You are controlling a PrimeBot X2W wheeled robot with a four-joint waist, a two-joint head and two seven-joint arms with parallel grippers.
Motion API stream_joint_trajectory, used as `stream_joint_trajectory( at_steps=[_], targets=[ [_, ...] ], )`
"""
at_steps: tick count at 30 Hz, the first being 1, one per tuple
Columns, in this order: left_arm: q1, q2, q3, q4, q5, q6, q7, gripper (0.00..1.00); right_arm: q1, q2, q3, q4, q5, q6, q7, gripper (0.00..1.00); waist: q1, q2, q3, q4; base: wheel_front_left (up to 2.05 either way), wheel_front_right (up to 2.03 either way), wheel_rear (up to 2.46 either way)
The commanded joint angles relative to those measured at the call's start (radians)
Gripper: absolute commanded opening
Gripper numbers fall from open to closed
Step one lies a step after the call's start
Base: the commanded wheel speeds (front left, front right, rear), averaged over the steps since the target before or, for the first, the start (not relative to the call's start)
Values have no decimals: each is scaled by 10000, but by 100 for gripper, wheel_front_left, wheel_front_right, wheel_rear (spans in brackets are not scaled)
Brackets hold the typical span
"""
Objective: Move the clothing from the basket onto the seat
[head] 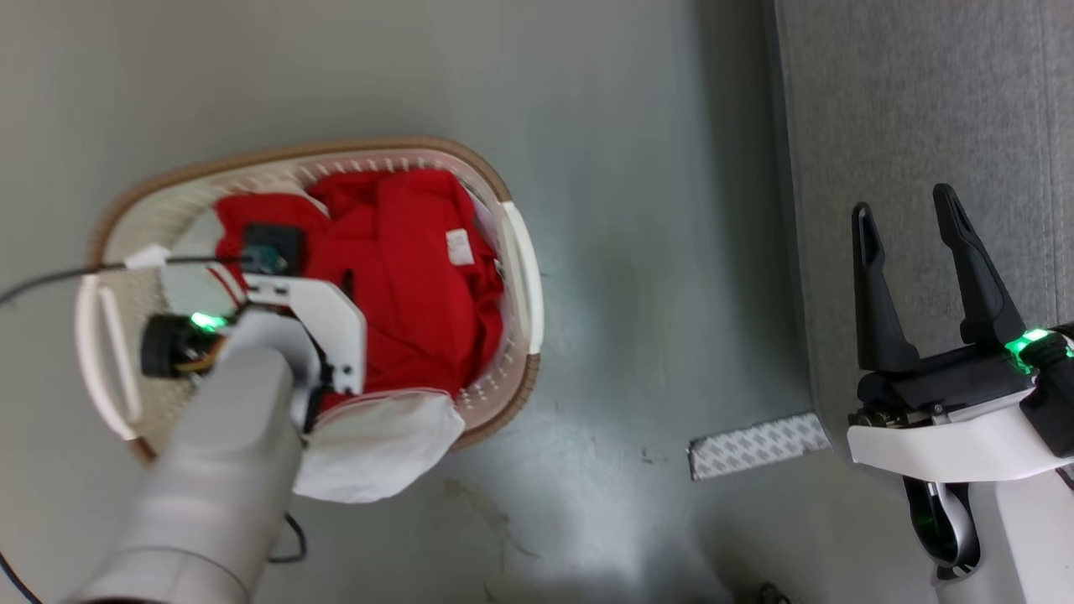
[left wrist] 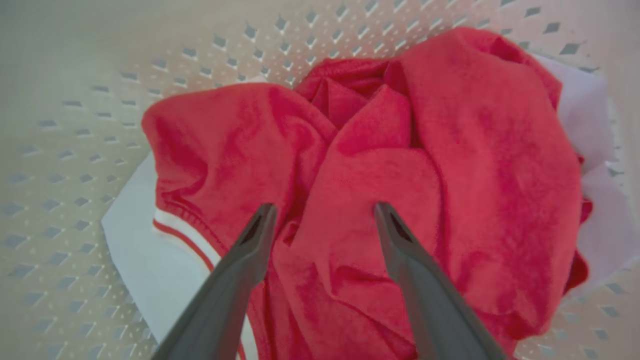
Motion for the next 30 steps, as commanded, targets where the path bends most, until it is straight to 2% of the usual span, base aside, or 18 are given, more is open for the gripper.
stream_joint_trajectory(
  at_steps=[1,4,8,13,24,26,27,28,29,30],
  targets=[
    [-246,215,-35,115,116,60,-69,100,-150,-11,29,-89,85,-26,10,100,-3,0,378,-276,0,0,0],
    [-526,420,-85,329,158,119,2,100,-167,2,145,-125,118,-26,10,100,-3,0,590,-395,0,0,0],
    [-752,569,-66,509,-7,-97,162,100,-154,10,226,-98,164,-26,8,100,-3,0,787,-517,0,0,0],
    [-816,456,-96,637,-195,-435,205,100,-167,66,241,-32,185,-26,9,100,-3,0,862,-603,0,0,0],
    [-999,553,-466,793,-74,-755,368,100,-188,63,261,-103,239,-26,9,100,-3,0,1167,-830,0,0,0],
    [-1057,602,-525,806,-49,-795,353,66,-160,64,251,-111,214,-26,10,100,-3,0,1252,-869,0,0,0],
    [-1082,613,-550,810,-48,-805,324,34,-141,69,248,-111,211,-26,9,100,-3,0,1273,-880,0,0,0],
    [-1104,612,-575,816,-41,-808,306,20,-120,72,240,-106,211,-26,9,100,-3,0,1288,-885,0,0,0],
    [-1122,610,-593,823,-47,-820,289,0,-108,74,233,-90,214,-26,9,100,-3,0,1294,-883,0,0,0],
    [-1127,585,-618,828,-53,-844,289,0,-103,75,219,-63,219,-24,9,100,-3,0,1286,-875,0,0,0]
  ],
)
